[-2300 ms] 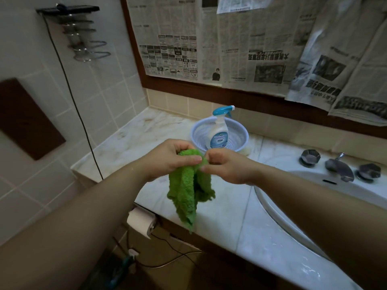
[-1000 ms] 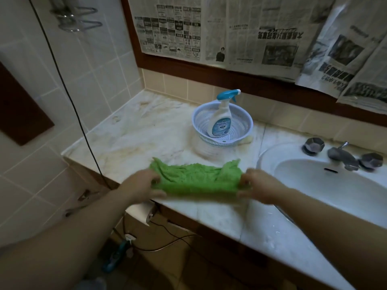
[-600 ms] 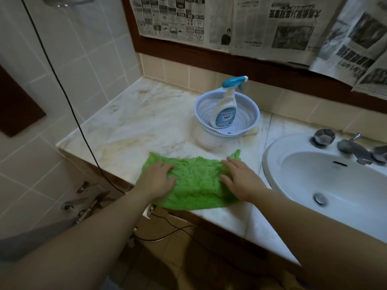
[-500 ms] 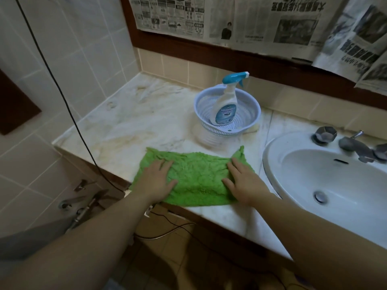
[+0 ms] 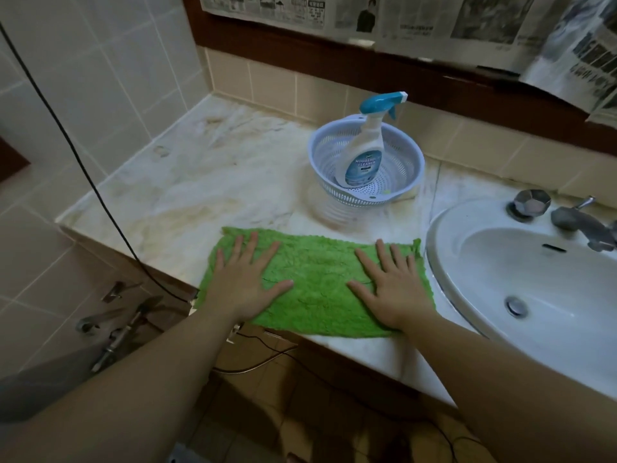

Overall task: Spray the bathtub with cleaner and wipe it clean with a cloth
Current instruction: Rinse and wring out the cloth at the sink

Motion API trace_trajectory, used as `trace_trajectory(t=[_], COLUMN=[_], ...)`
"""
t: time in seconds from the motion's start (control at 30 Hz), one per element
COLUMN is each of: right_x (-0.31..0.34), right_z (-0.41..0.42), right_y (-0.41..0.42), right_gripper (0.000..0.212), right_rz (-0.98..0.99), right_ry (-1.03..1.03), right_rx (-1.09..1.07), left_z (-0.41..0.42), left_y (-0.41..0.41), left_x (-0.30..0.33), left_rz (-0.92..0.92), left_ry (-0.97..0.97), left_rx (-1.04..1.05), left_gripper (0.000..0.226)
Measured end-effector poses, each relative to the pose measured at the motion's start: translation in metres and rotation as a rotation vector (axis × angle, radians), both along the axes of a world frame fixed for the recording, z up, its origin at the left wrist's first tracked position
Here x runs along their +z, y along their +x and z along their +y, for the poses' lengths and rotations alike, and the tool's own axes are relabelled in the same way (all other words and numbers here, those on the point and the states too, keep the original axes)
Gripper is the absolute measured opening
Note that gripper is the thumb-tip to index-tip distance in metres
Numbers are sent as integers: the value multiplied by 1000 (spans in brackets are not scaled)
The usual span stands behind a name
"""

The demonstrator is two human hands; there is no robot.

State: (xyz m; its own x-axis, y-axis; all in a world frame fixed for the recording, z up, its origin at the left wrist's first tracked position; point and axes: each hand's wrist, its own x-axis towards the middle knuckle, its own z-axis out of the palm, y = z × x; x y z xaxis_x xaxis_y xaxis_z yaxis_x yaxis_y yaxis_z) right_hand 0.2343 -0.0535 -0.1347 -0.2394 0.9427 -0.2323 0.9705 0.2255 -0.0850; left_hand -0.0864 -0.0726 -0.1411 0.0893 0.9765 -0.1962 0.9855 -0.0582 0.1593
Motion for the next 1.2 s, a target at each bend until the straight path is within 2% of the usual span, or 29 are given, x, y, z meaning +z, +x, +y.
trace_trajectory(t=[0.07, 0.13, 0.2, 0.27, 0.33, 0.37, 0.43, 0.47, 0.53, 0.67, 0.77, 0.93, 1.03, 1.2], right_x=[5, 19, 33, 46, 50, 52, 55, 56, 57, 61, 69, 94, 105, 107], right_z=[4, 10, 23, 39, 57, 65, 77, 81, 86, 95, 105, 112, 106, 96], right_y=[-11, -38, -80, -129, -177, -199, -235, -248, -267, -270, -251, -188, -132, -22], right_gripper=[81, 79, 68, 57, 52, 54, 72, 80, 79, 48, 34, 22, 26, 41], right_rz=[-27, 14, 79, 127, 137, 116, 38, -14, -88, -102, 18, 237, 288, 224], right_ry=[-31, 15, 86, 51, -12, -42, -116, -152, -182, -137, -137, -66, -53, -33], right_rx=[-72, -98, 74, 335, 509, 572, 652, 672, 706, 714, 654, 587, 559, 471], left_z=[-2, -15, -32, -49, -57, -58, -54, -52, -51, -59, -64, -65, -56, -41], left_y=[-5, -11, -22, -32, -39, -41, -46, -49, -56, -62, -56, -17, 27, 123], left_x=[2, 8, 10, 7, 4, 5, 0, -2, -7, 1, 22, 77, 99, 104], left_rz=[-166, -394, -411, -442, -583, -645, -697, -711, -733, -741, -820, -868, -871, -772], left_ry=[56, 281, 451, 367, 201, 156, 110, 70, -20, 0, 102, 202, 105, -9], left_rx=[65, 280, 583, 819, 973, 1021, 1067, 1072, 1024, 983, 954, 662, 473, 240], left_gripper=[78, 62, 49, 55, 63, 61, 48, 44, 46, 23, 15, 12, 13, 19])
